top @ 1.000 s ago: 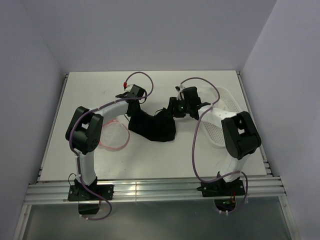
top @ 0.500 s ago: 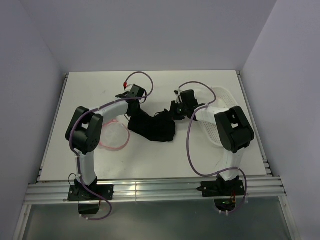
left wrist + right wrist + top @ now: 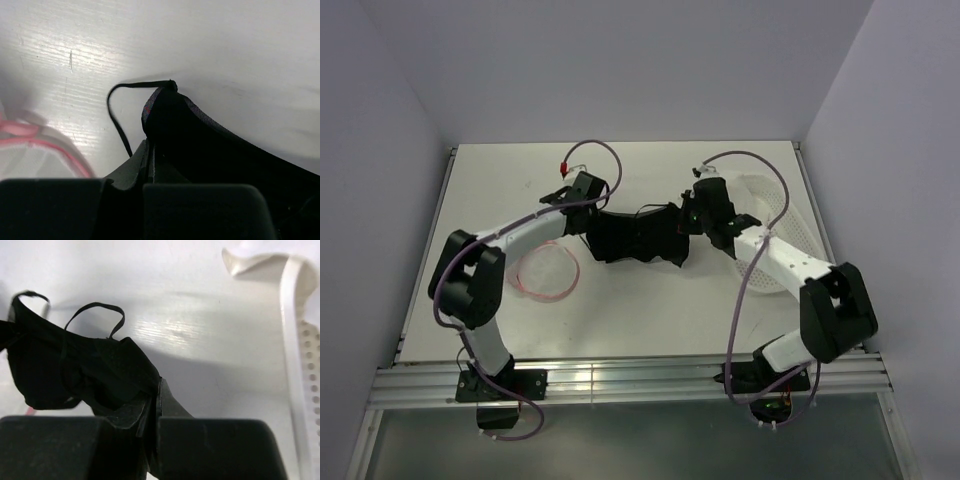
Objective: Place the bra in the laundry bag and zip it closed
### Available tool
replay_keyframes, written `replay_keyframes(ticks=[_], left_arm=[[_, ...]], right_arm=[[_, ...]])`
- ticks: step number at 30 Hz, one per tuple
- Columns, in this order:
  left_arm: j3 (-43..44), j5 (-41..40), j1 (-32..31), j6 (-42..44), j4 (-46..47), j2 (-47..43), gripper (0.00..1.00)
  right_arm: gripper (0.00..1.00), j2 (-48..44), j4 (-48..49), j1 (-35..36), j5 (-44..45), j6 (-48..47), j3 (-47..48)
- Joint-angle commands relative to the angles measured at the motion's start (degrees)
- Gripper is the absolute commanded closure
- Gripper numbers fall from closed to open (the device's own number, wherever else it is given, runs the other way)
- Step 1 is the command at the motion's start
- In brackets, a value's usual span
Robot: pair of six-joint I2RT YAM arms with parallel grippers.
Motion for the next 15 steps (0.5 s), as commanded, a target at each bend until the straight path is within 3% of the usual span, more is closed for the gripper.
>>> replay_keyframes(ticks=[1,10,15], left_arm=[[-2.32,-1.81,-0.02,-1.3,2.08,-7.23,1.0],[-4.08,-3.64,-3.79,-0.69,1.47,-17.52,1.0],[-3.73,-3.48,-4.41,-1.04,-4.15,-20.25,1.0]], right_arm=[[1.0,-6.32,-2.41,1.1,9.87,-1.31,0.49],[1.0,-16.95,-7.42,6.99,12.78,-6.06,5.24],[1.0,-16.35,-11.9,7.7,13.29,-4.31,5.95]])
